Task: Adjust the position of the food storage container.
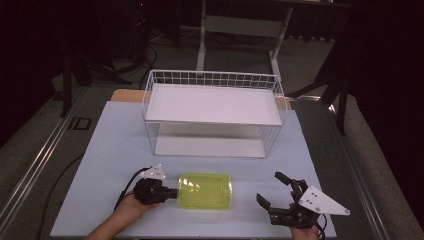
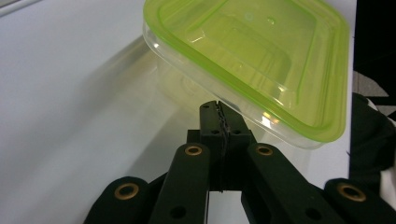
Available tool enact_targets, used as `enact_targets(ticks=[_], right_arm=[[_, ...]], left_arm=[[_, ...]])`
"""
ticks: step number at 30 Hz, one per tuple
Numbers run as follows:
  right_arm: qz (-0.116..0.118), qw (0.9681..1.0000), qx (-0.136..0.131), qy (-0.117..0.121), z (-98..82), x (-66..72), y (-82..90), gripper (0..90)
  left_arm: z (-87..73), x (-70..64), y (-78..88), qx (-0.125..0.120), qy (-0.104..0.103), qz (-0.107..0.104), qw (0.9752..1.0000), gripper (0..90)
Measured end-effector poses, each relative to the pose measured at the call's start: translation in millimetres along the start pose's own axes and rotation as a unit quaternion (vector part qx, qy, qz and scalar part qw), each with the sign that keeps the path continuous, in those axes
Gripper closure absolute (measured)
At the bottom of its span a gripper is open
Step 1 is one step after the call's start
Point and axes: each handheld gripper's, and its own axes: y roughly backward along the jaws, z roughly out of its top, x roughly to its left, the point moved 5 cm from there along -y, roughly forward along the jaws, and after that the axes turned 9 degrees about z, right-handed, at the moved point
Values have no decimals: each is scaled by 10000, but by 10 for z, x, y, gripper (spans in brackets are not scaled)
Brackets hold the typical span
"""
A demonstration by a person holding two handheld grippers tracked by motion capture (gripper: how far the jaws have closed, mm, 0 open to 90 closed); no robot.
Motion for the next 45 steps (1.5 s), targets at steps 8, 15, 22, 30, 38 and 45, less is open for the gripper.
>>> enact_targets(ticks=[8, 15, 22, 30, 38, 45], right_arm=[[41, 10000, 19, -4, -11, 1, 4, 136], [49, 10000, 33, -22, -15, -1, 8, 136], [41, 9997, 141, 170, -11, 59, -22, 136], [-77, 9985, 518, 187, -44, 88, -98, 166], [62, 9966, 800, -179, -81, 50, -161, 210], [170, 9924, 1132, -448, -49, -15, -234, 174]], left_arm=[[108, -66, -183, 10, -18, -125, 9999, 900], [156, -83, -253, 8, -34, -182, 9998, 900], [75, -17, -100, -5, 26, -86, 10000, 880], [8, 24, 333, -548, 185, 23, 9983, 574], [20, -1, 523, -953, 508, 35, 9941, 150], [95, -139, 478, -928, 611, 488, 9926, 28]])
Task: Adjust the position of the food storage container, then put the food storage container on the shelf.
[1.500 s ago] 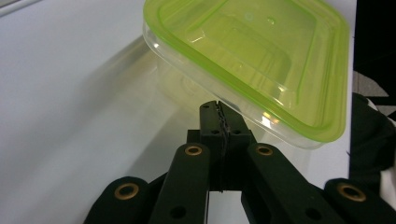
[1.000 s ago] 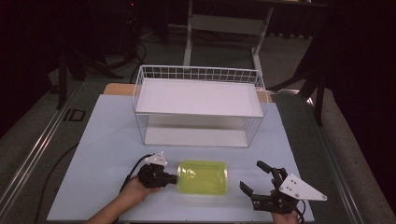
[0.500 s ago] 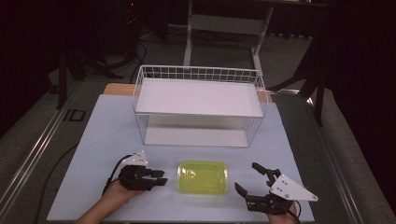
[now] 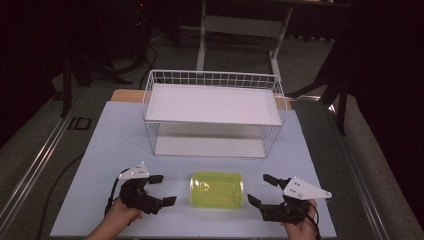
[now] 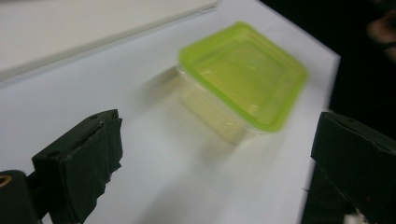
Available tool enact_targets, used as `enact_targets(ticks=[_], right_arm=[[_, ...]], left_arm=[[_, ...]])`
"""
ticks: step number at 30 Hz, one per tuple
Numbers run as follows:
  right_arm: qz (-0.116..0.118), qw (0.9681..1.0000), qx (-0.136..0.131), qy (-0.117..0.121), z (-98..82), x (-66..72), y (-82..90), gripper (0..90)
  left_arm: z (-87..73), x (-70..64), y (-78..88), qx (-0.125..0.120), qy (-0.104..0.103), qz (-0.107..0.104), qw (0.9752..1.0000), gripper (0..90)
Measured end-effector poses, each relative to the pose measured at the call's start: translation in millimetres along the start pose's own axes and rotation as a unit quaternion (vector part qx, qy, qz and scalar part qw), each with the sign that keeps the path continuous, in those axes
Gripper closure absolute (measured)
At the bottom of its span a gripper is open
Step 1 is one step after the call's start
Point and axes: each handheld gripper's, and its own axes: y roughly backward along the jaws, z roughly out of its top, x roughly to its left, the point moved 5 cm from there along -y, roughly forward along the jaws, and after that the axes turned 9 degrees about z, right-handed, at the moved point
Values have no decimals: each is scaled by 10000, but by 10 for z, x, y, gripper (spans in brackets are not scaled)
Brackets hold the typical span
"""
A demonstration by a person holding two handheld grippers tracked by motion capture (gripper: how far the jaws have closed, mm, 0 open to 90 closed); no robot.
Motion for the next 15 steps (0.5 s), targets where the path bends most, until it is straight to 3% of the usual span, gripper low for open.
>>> enact_targets(ticks=[2, 4, 5, 6, 8, 10, 11, 12, 13, 15], right_arm=[[-64, 9998, 139, -85, 9, -20, -14, 141], [33, 9986, 180, -496, -1, -79, -52, 117], [66, 9976, 220, -650, -6, -99, -74, 117], [66, 9976, 220, -650, -6, -99, -74, 117], [-34, 9951, 269, -946, -21, -176, -127, 117], [8, 9941, 345, -1030, -31, -194, -150, 117], [56, 9913, 427, -1242, -47, -224, -205, 120], [83, 9899, 483, -1328, -56, -235, -225, 128], [112, 9876, 527, -1476, -66, -250, -252, 141], [308, 9808, 582, -1833, -87, -279, -303, 160]], left_arm=[[25, -32, -30, 78, 144, -72, 9998, 28], [53, -66, -80, 115, 402, -119, 9991, 29], [53, -66, -80, 115, 402, -119, 9991, 30], [60, -80, -103, 118, 499, -160, 9986, 30], [69, -110, -175, 193, 663, -207, 9974, 64], [70, -118, -197, 201, 663, -160, 9975, 63], [75, -130, -224, 169, 659, -100, 9976, 63], [79, -140, -242, 201, 721, -185, 9970, 64], [81, -149, -299, 470, 976, -397, 9933, 64], [89, -154, -351, 582, 1234, -601, 9888, 64]])
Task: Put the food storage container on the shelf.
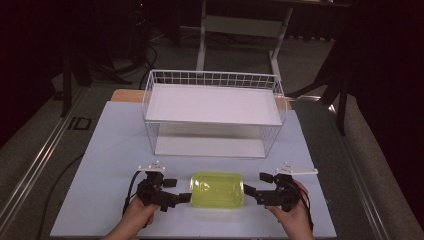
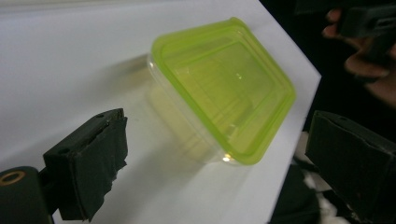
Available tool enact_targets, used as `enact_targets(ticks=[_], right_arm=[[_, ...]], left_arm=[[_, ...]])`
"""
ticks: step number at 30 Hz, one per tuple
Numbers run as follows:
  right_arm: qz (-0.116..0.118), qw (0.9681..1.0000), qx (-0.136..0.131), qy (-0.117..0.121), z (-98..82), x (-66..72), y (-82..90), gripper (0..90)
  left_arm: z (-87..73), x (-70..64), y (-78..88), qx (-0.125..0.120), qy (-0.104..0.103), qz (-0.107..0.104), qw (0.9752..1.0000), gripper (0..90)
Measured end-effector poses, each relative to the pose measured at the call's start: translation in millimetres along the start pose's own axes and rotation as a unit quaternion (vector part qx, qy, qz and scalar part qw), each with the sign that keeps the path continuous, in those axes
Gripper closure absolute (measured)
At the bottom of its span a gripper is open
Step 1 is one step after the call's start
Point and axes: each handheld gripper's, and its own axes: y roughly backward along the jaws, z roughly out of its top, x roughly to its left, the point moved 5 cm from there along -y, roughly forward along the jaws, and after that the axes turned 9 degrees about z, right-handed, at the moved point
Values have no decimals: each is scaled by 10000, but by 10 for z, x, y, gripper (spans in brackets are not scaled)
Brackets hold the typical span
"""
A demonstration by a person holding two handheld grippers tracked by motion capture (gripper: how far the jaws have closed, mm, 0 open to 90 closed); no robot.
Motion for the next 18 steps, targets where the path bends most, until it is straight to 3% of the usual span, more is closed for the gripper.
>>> enact_targets(ticks=[1, 2, 3, 4, 5, 7, 9, 11, 13, 14, 16, 18], right_arm=[[0, 10000, 0, 0, 0, 0, 0, 160], [153, 9994, 114, -300, -7, -43, -56, 172], [153, 9994, 114, -300, -7, -43, -56, 172], [184, 9983, 232, -501, -24, -84, -105, 194], [184, 9983, 232, -501, -24, -84, -105, 194], [319, 9950, 369, -875, -69, -133, -167, 236], [328, 9930, 497, -1023, -115, -155, -214, 267], [369, 9903, 620, -1188, -171, -175, -265, 310], [357, 9895, 655, -1239, -191, -184, -285, 349], [260, 9894, 714, -1239, -222, -188, -303, 429], [282, 9887, 748, -1269, -236, -187, -314, 486], [313, 9881, 740, -1310, -239, -185, -314, 486]], left_arm=[[0, 0, 0, 0, 0, 0, 10000, 64], [18, -6, -51, 65, 124, -84, 9999, 65], [18, -6, -51, 65, 124, -84, 9999, 88], [21, -12, -80, 152, 116, -57, 9998, 116], [23, -13, -116, 220, 156, 74, 9996, 116], [19, -18, -174, 269, 301, 4, 9992, 166], [19, -11, -190, 275, 361, 45, 9990, 236], [9, 24, -240, 363, 583, 131, 9976, 305], [3, 27, -252, 393, 598, 155, 9973, 369], [-4, 32, -264, 442, 622, 157, 9970, 432], [-14, 43, -279, 505, 665, 106, 9965, 516], [-14, 43, -279, 505, 665, 106, 9965, 543]])
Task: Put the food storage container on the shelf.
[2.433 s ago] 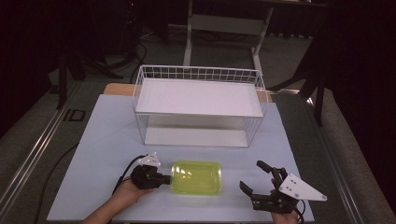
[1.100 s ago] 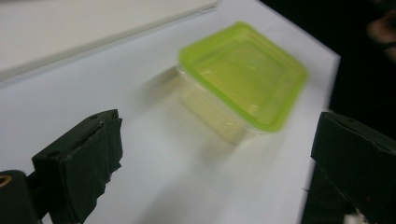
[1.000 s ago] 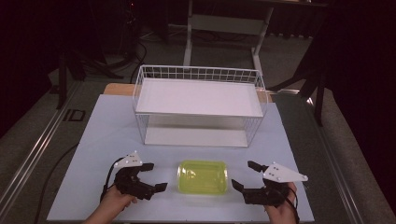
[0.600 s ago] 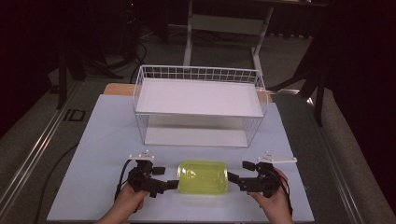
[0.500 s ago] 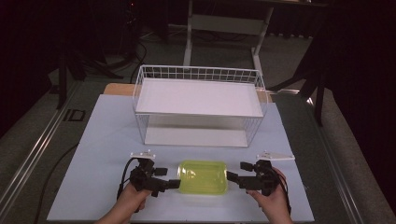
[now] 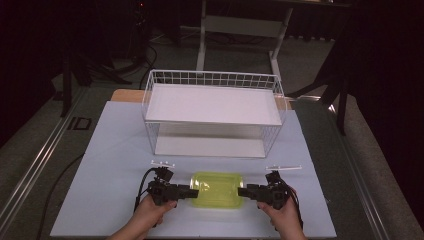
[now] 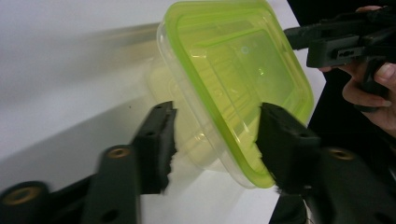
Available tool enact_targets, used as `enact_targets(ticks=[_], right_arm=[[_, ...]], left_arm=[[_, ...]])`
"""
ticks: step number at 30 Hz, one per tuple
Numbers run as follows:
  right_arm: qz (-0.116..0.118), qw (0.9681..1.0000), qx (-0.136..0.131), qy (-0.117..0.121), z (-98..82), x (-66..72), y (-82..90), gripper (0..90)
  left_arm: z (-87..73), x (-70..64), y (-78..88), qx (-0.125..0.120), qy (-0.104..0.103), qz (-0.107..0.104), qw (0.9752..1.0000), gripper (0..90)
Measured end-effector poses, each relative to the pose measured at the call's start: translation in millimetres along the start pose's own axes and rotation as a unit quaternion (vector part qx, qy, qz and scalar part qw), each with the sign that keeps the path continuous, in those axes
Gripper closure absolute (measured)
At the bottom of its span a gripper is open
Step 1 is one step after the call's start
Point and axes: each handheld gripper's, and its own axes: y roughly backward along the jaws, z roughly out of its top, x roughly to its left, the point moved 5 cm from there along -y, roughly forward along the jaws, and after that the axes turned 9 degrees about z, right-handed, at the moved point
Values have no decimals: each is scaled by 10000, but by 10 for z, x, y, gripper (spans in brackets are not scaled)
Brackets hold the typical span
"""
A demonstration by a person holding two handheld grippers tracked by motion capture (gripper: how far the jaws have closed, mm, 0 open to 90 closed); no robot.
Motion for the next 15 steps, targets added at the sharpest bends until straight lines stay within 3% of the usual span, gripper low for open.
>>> enact_targets(ticks=[3, 5, 7, 12, 15], right_arm=[[101, 9999, 5, -131, -2, -3, -1, 575], [93, 9998, 70, -158, -19, -5, -21, 616], [47, 9999, 101, -121, -46, 1, -43, 677], [136, 9996, 91, -243, -77, 10, -67, 713], [101, 9997, 89, -196, -87, 38, -76, 722]], left_arm=[[4, 13, -14, 62, 1, 65, 10000, 598], [5, 20, -12, 13, 86, 3, 10000, 638], [8, 9, 0, -97, 64, 98, 9999, 681], [-7, -30, 2, -92, 1, 118, 9999, 717], [-25, -53, 13, -81, -16, 150, 9999, 730]])
